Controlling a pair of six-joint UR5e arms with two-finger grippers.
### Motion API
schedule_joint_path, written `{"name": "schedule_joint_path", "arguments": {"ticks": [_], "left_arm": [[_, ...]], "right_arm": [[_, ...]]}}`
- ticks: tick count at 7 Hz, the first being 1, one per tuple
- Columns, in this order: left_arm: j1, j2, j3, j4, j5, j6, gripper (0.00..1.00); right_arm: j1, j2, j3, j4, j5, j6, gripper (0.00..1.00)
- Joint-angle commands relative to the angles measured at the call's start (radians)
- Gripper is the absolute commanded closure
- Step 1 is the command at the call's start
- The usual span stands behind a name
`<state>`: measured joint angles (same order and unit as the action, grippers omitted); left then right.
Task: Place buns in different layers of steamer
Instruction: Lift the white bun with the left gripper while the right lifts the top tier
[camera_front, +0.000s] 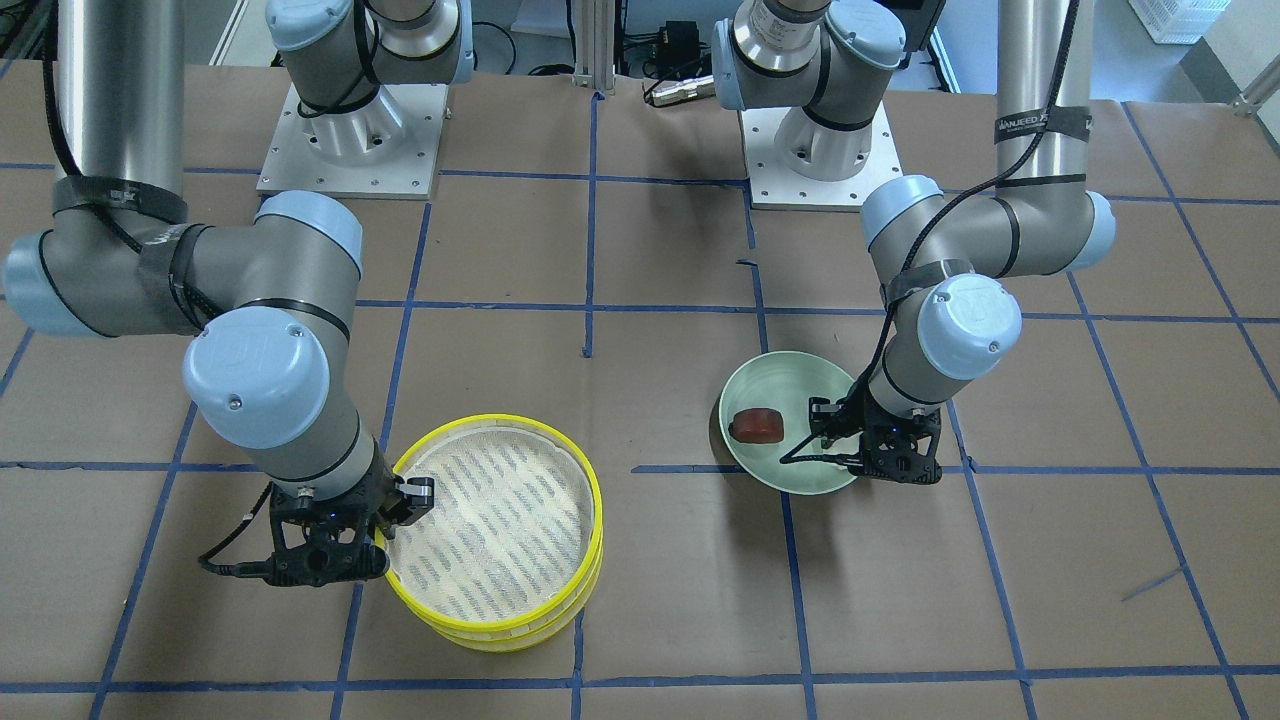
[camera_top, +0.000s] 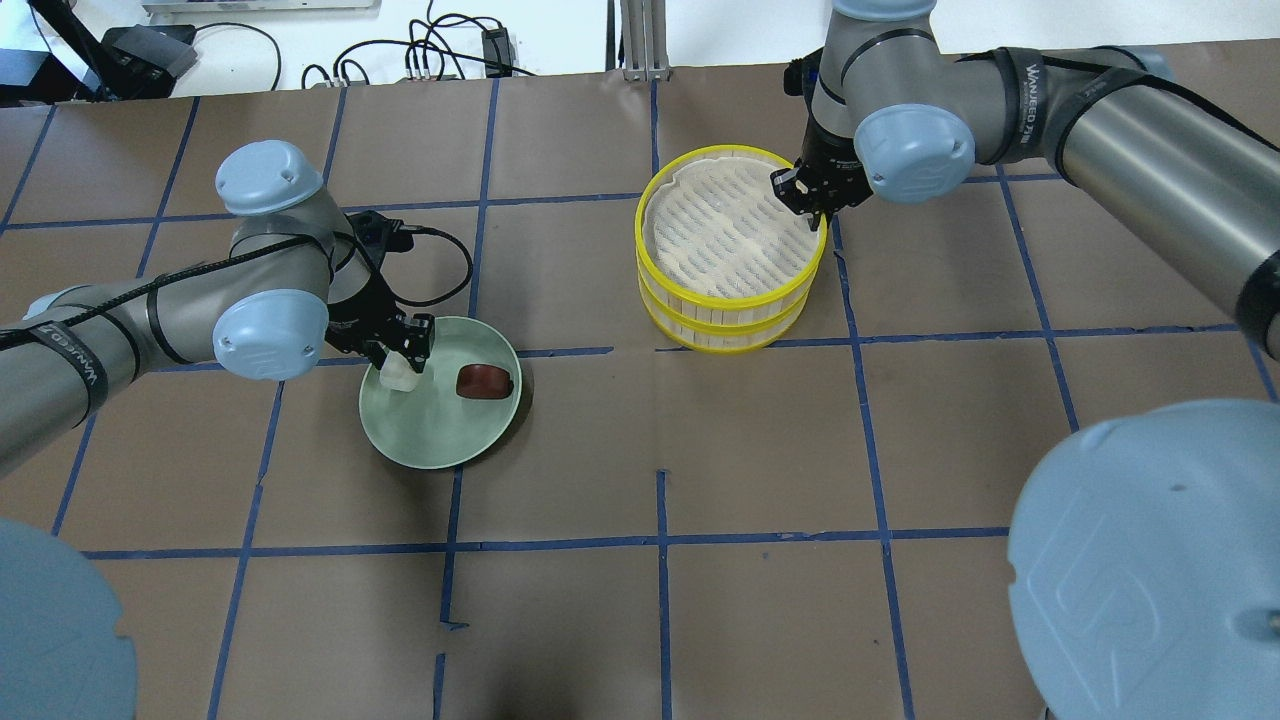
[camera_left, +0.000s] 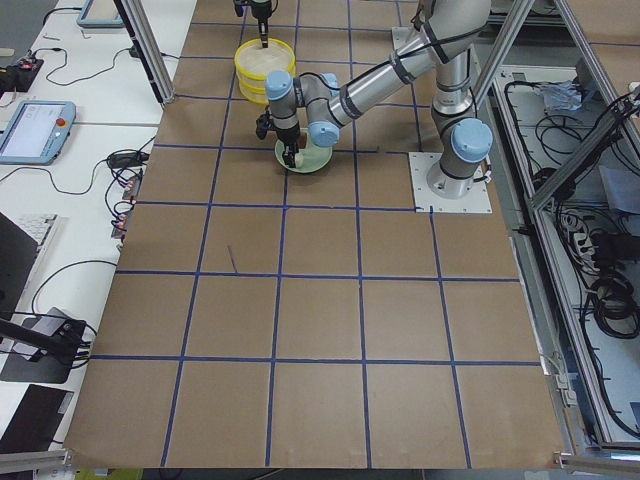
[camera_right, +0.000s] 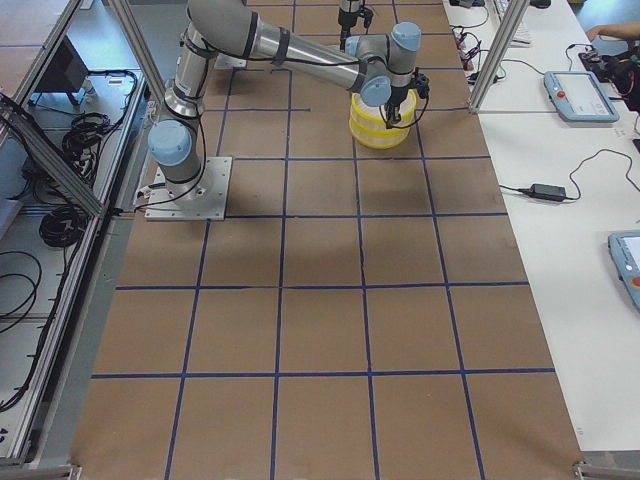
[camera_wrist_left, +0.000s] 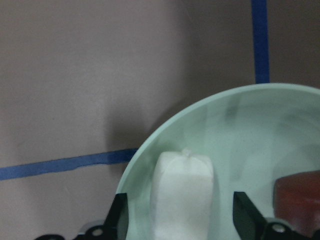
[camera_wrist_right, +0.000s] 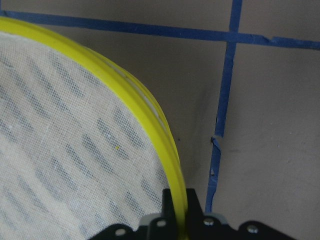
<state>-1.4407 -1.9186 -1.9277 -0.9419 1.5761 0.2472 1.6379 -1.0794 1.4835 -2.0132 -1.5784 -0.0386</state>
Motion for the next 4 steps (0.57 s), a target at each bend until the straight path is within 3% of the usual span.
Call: {"name": "schedule_joint_path", "arguments": {"ticks": [1, 3, 4], "left_arm": [[-0.004, 0.027, 0.019, 0.021, 0.005, -0.038, 1.0], [-0.061, 0.067, 0.117, -0.077, -0.005, -0.152, 0.99], [-0.126, 0.075, 0.166, -0.119, -0.007, -0.254, 0.99]], "right_arm": [[-0.03, -0.063, -0.014, 0.042, -0.002, -0.021, 0.9], [-0.197, -0.086, -0.043, 0.152, 0.011, -0.145, 0.9], [-0.281, -0.085, -0.043, 0.14, 0.005, -0.252, 0.9]]}}
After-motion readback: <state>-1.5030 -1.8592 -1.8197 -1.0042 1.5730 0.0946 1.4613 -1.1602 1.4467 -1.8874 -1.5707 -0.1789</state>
